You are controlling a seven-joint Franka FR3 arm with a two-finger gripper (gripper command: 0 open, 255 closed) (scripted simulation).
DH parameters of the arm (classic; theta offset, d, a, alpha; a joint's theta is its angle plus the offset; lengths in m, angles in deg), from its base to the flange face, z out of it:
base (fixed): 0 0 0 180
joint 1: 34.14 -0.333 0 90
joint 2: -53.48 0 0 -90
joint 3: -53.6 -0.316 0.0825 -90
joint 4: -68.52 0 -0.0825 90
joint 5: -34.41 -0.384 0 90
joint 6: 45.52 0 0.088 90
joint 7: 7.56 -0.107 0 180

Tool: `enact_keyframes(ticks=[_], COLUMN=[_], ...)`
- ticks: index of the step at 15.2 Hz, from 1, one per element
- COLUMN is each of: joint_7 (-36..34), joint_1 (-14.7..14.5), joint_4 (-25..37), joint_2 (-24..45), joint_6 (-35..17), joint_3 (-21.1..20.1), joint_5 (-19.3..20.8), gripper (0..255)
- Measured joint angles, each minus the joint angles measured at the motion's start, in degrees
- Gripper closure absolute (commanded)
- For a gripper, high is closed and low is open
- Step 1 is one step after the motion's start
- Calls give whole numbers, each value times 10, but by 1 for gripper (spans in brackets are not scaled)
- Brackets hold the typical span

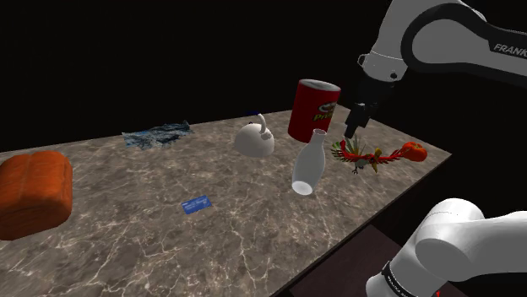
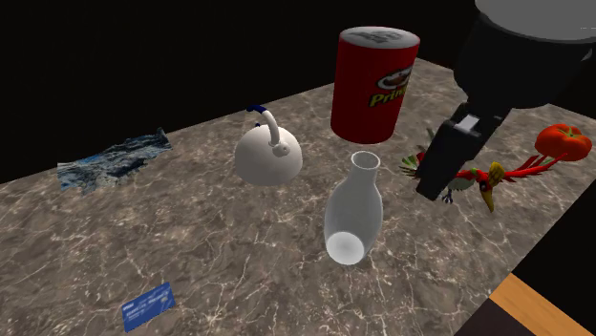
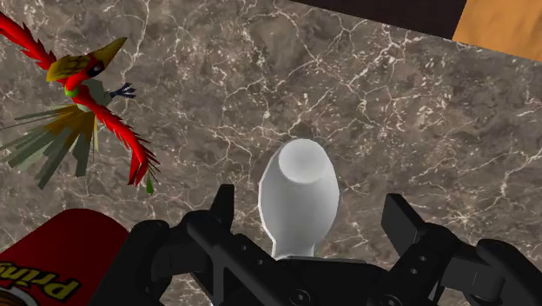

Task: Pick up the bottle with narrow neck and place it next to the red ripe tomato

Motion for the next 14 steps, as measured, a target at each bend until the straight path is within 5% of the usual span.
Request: enact_keyframes(ticks=[10, 14], joint_7=[46, 49], joint_1=[-7, -9], joint_4=[92, 90], joint_2=[200, 229], joint_6=[-55, -79], joint_3=[27, 27], joint_5=[-22, -27], gripper=[0, 0])
